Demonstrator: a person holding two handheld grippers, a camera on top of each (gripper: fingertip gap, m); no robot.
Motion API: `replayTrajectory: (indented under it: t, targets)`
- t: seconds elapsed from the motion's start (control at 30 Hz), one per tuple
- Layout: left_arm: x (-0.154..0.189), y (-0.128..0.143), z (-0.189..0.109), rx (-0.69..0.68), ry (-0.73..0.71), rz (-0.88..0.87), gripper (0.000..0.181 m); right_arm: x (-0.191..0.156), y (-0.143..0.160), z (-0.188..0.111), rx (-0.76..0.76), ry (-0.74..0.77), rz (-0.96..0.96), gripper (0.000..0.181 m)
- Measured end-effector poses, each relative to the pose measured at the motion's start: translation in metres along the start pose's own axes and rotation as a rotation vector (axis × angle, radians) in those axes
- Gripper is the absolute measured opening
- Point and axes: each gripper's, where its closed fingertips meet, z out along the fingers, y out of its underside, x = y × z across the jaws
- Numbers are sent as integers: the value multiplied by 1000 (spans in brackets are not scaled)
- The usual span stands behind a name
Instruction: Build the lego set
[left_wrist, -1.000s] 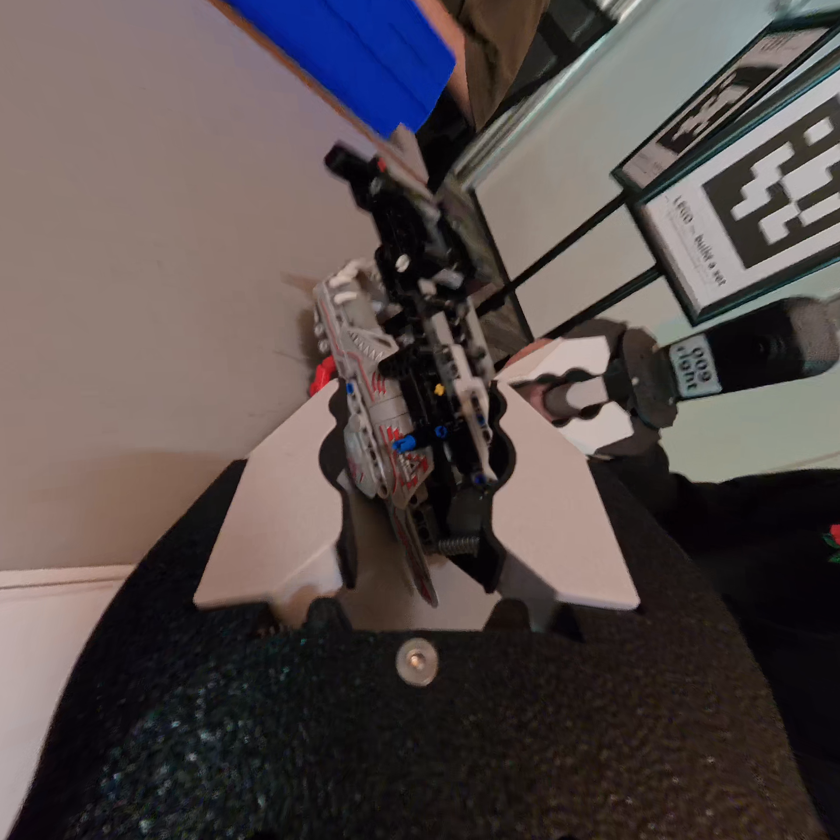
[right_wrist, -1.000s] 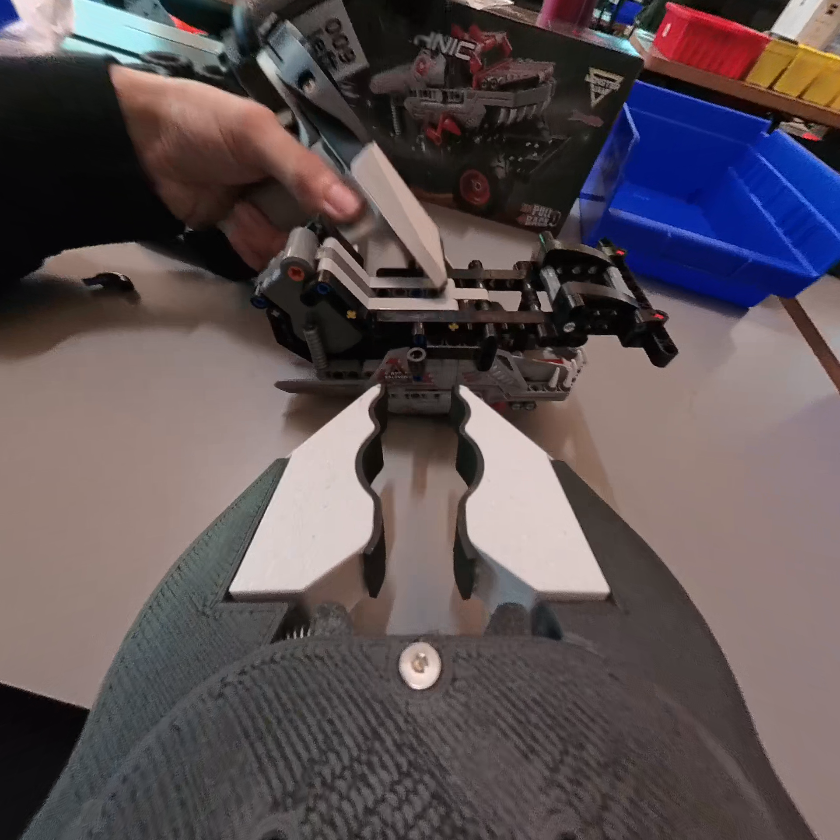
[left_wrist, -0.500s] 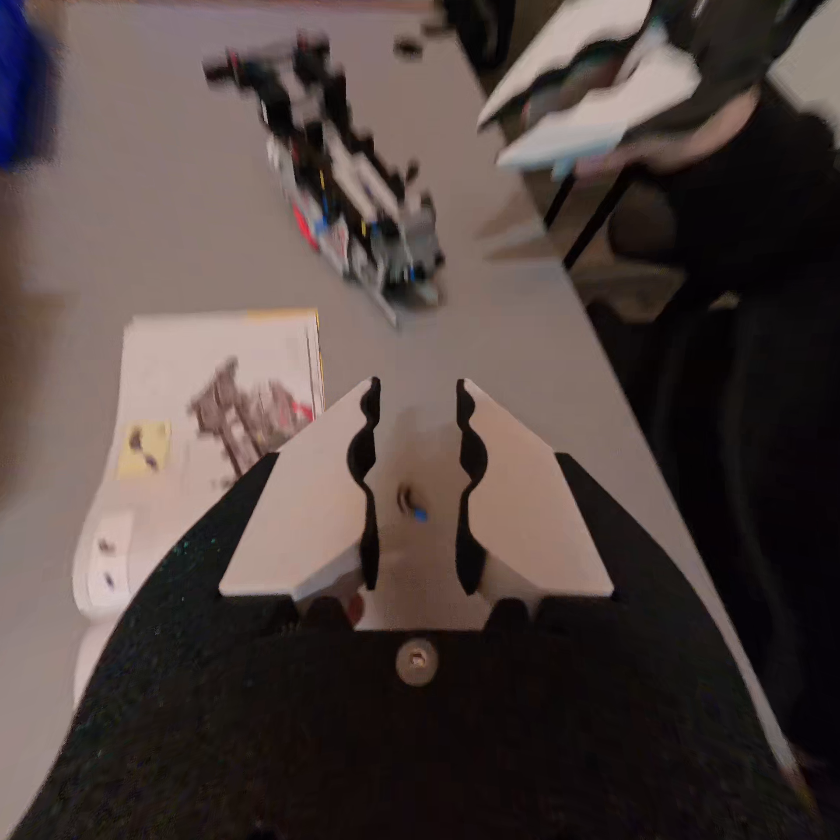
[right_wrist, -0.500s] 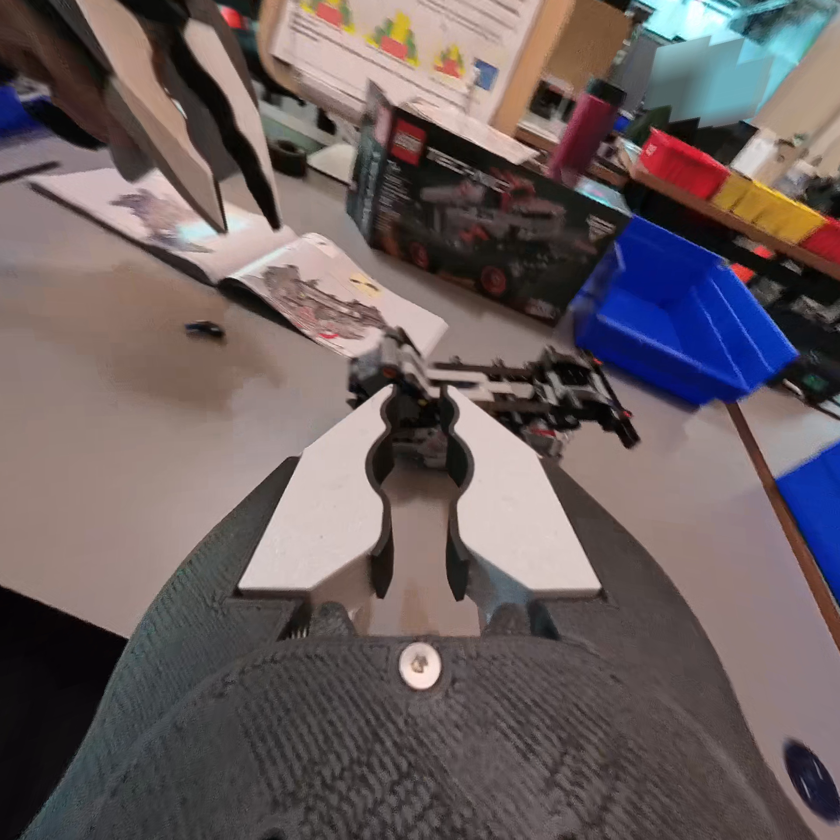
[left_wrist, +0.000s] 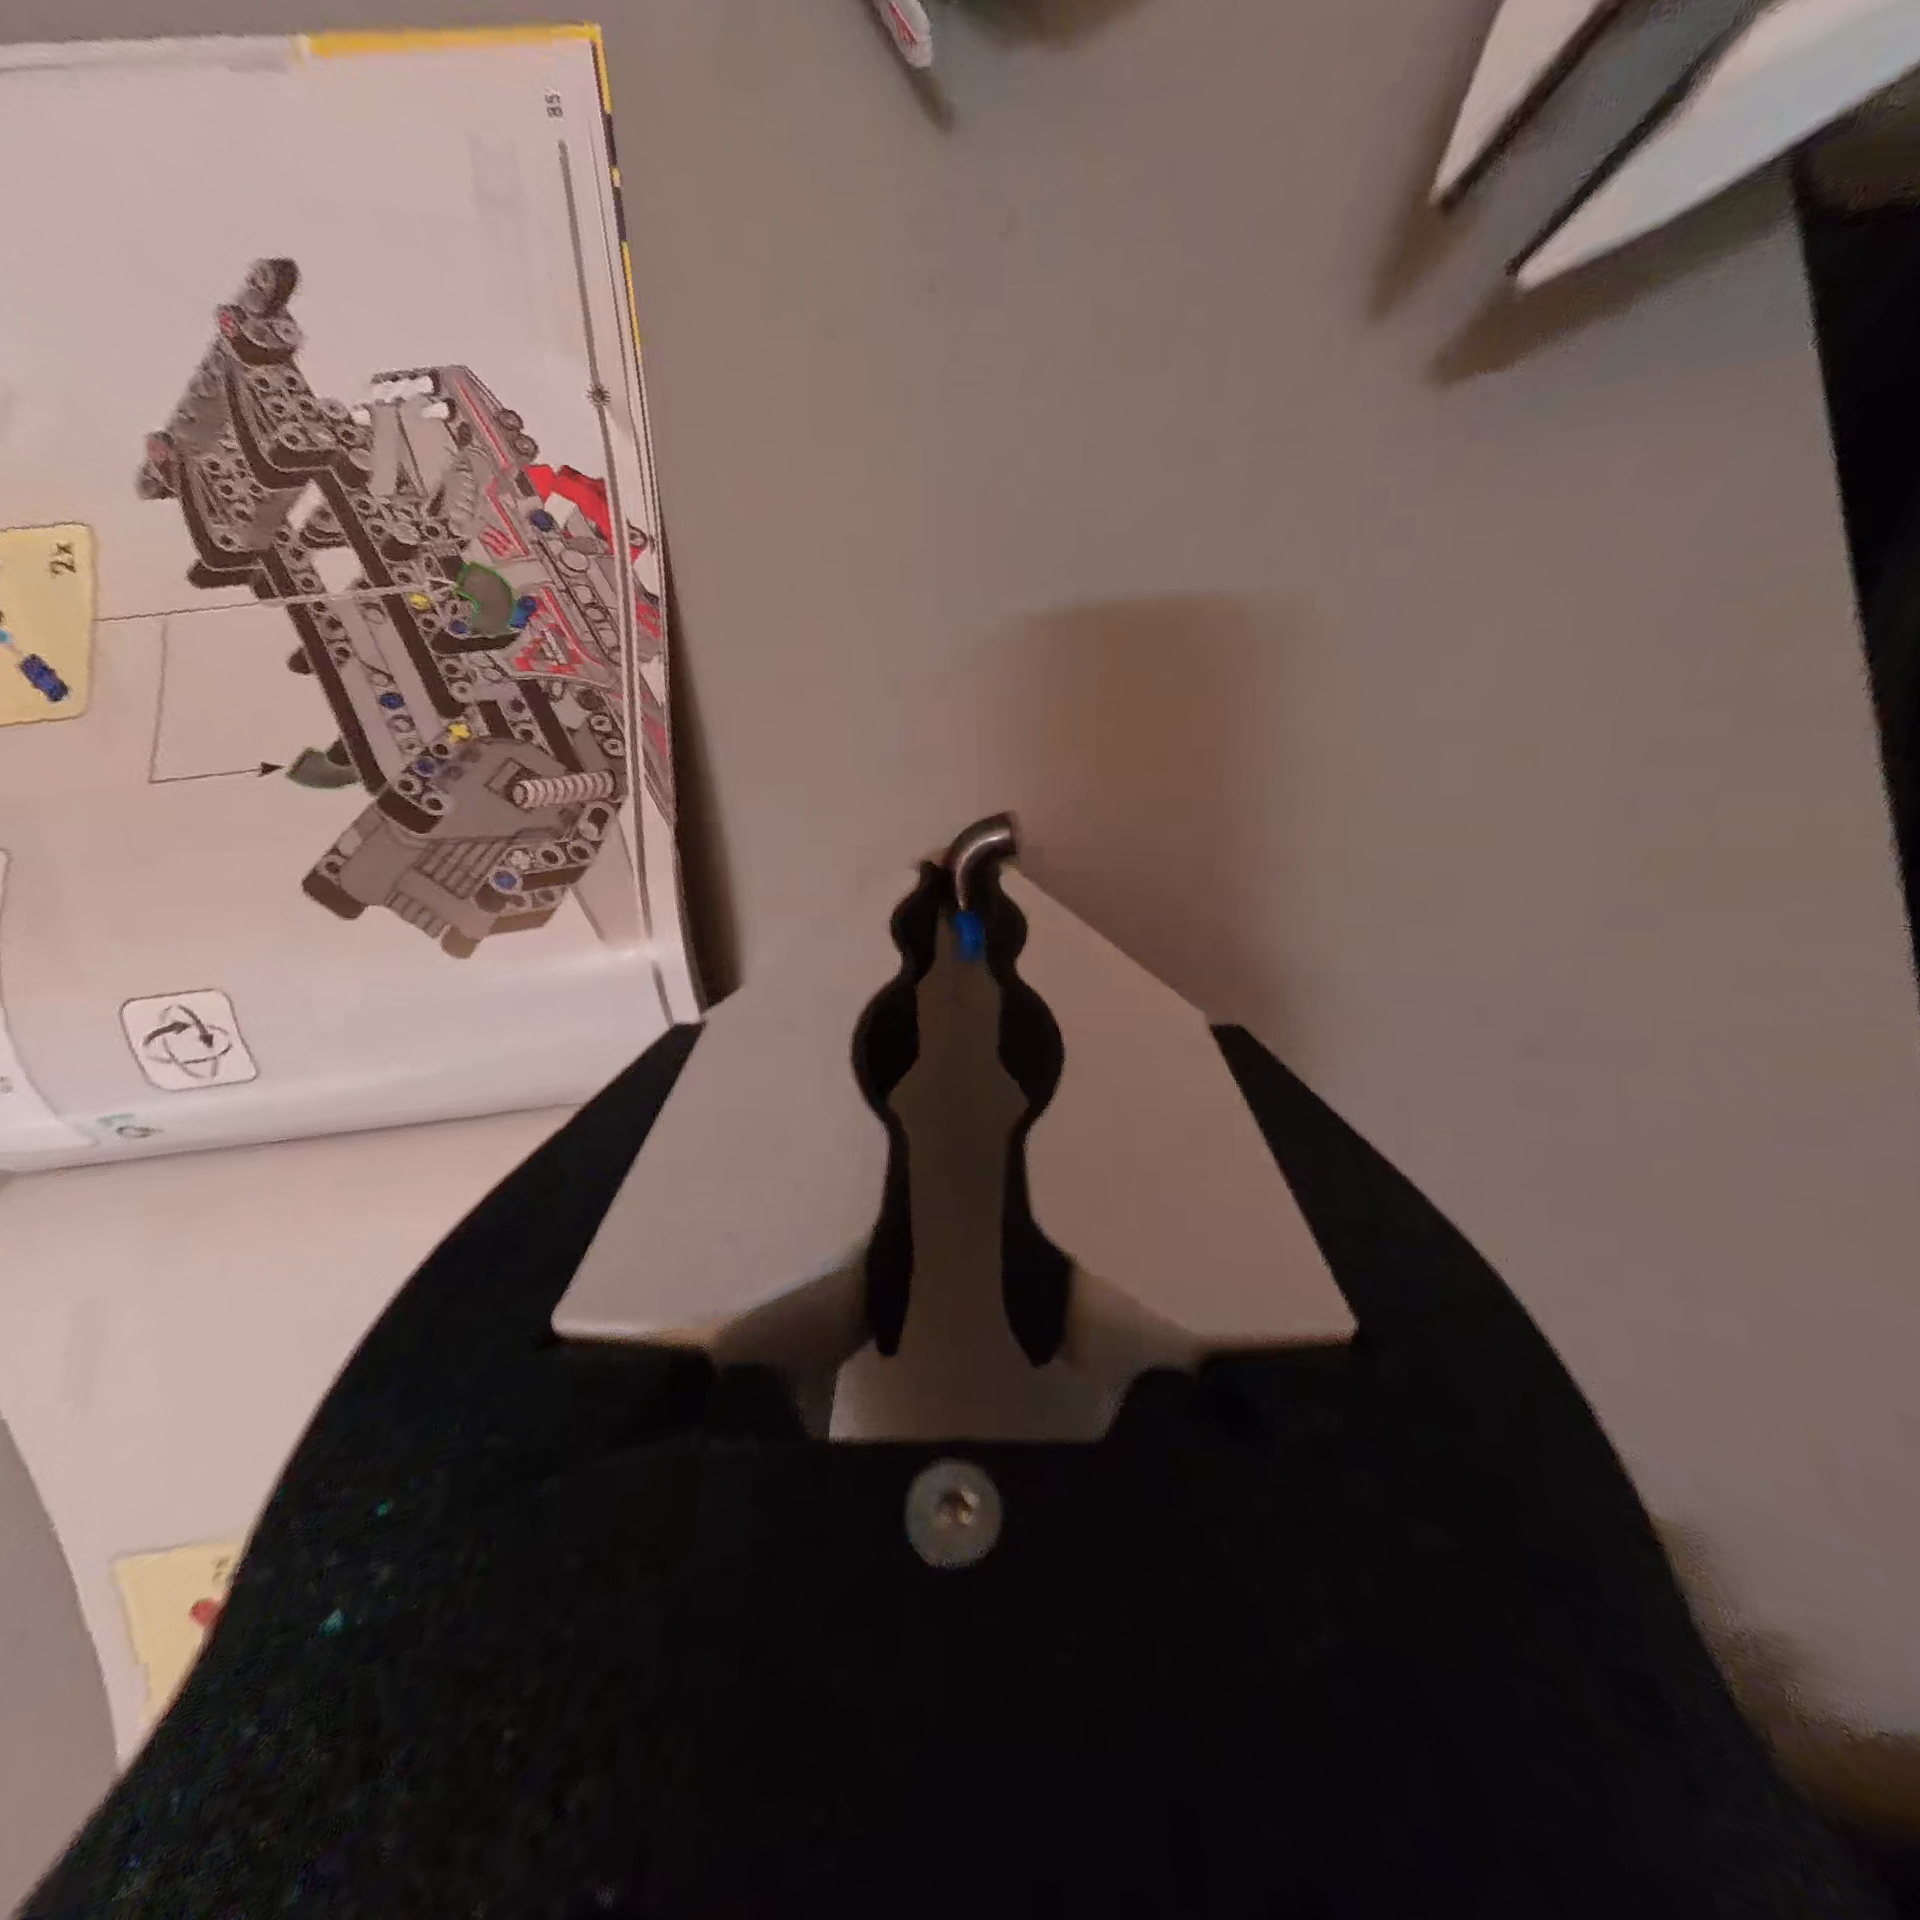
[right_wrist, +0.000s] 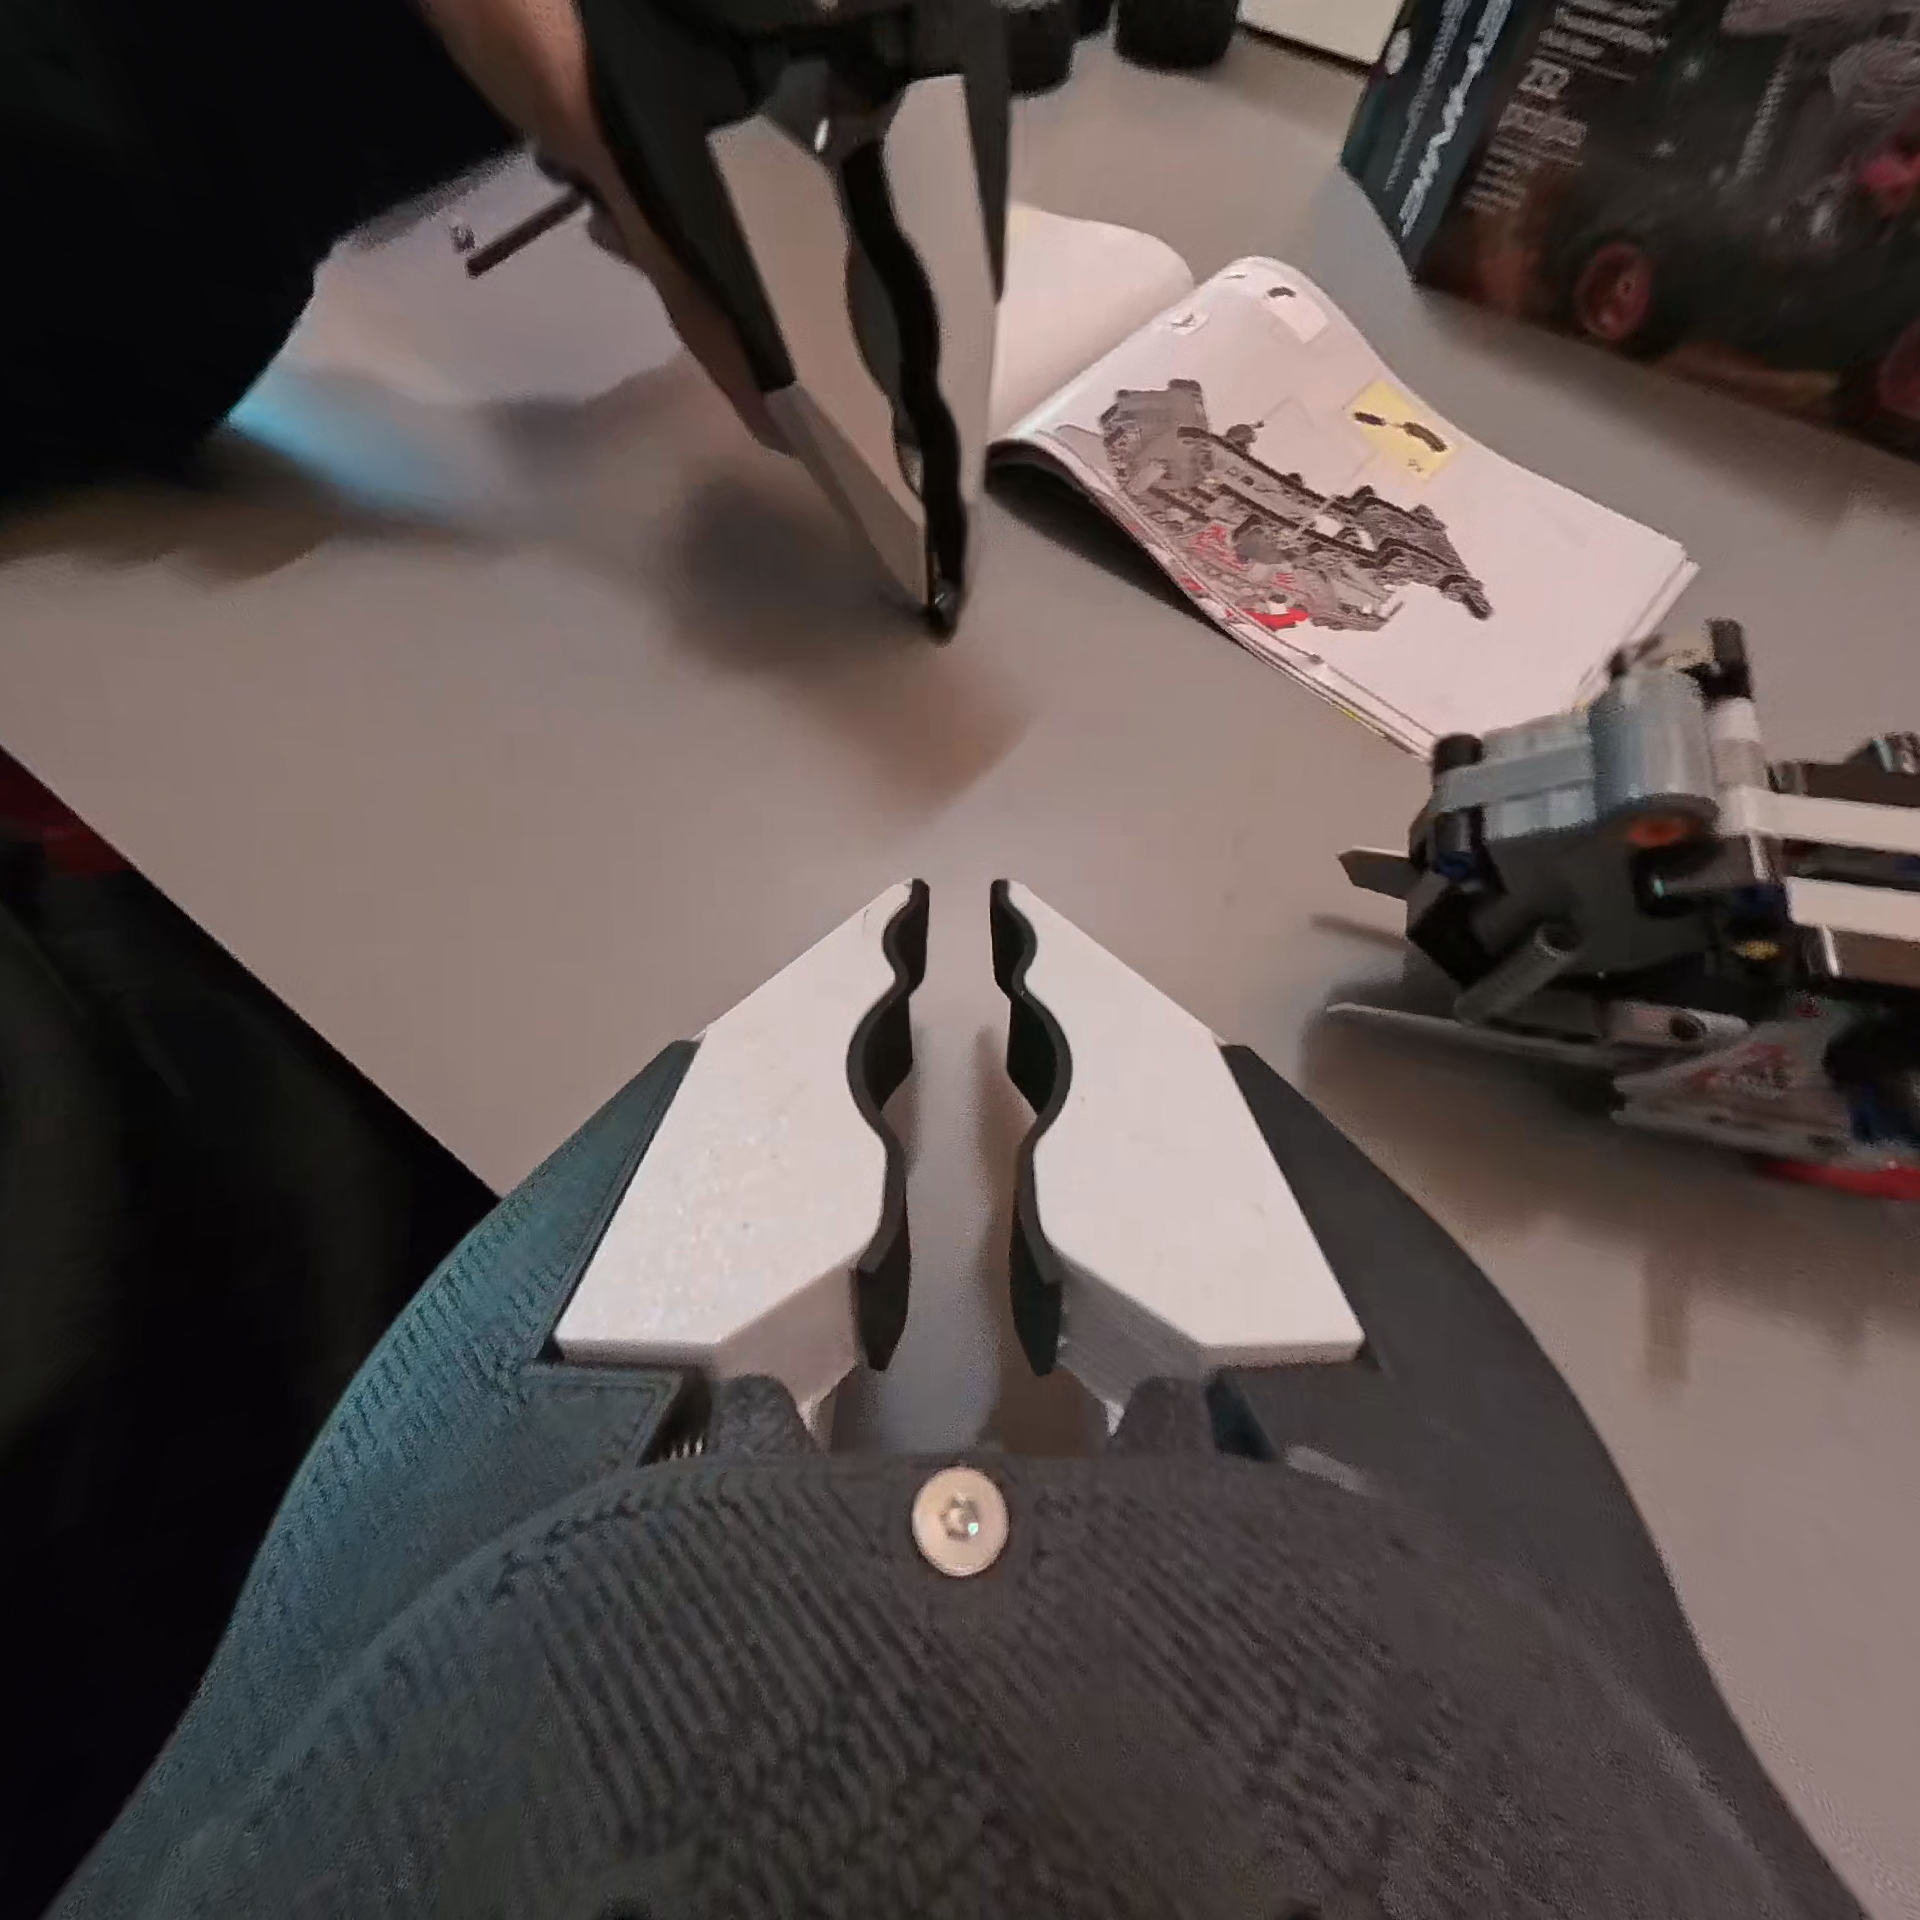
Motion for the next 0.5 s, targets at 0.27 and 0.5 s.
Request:
replayTrajectory:
  t: [0.27,0.5]
  targets:
    - [-3,-8,4,78,-34,-33,5,14,-4,-4,45,30,71,10]
    - [1,-11,6,85,-71,-23,5,37,7,-20,36,134,35,10]
